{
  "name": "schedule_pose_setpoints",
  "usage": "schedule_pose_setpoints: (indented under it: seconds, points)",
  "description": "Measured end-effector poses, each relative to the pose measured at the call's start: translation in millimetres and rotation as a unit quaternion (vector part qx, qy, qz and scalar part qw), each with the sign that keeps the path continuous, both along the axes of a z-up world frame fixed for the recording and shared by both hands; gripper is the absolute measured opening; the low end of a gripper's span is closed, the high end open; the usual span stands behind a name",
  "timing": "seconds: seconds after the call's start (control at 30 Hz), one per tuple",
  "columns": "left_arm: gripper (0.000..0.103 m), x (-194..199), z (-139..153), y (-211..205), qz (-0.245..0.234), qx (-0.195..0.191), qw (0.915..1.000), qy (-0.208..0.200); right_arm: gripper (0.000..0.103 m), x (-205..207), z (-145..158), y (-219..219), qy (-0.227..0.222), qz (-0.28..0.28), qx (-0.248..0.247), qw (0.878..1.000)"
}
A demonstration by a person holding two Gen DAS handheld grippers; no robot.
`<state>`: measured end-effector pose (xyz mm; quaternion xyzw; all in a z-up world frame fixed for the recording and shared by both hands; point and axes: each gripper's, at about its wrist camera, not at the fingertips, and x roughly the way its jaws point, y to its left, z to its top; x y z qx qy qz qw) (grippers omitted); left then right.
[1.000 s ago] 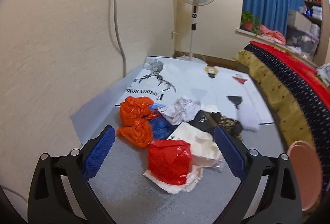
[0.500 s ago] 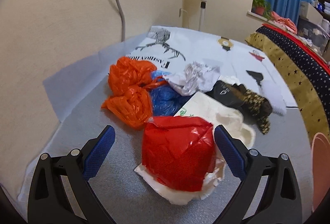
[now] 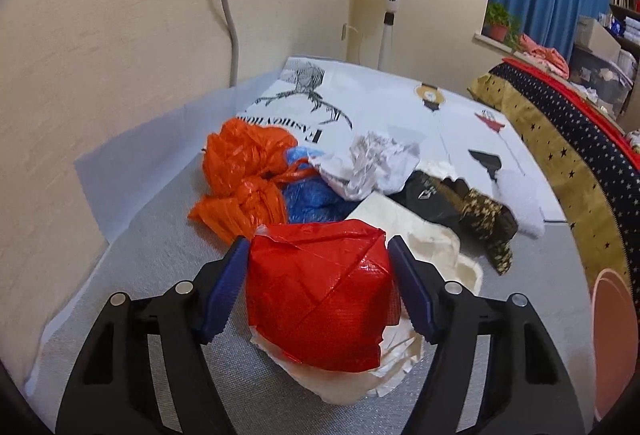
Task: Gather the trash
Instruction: 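Grasp the red plastic bag with the left tool while the right tool holds the foam net, then carry both items over the pink wastebasket and open both tools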
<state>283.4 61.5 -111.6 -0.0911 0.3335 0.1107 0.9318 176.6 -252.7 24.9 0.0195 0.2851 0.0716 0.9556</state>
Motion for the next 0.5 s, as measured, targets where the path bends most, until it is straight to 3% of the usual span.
schedule_pose_setpoints:
  seconds: [0.27, 0.5]
  points:
    - [0.068, -15.3, 43.3, -11.6, -0.015, 0.004, 0.9995, -0.027, 0.011, -6.0, 2.5, -9.6, -0.01, -0.008, -0.003, 1.0]
    - [0.068, -42.5, 102.4, -54.8, -0.092, 0.004, 0.9945, -0.049, 0.011, -10.7, 10.1, -38.7, -0.012, -0.033, 0.02, 0.999]
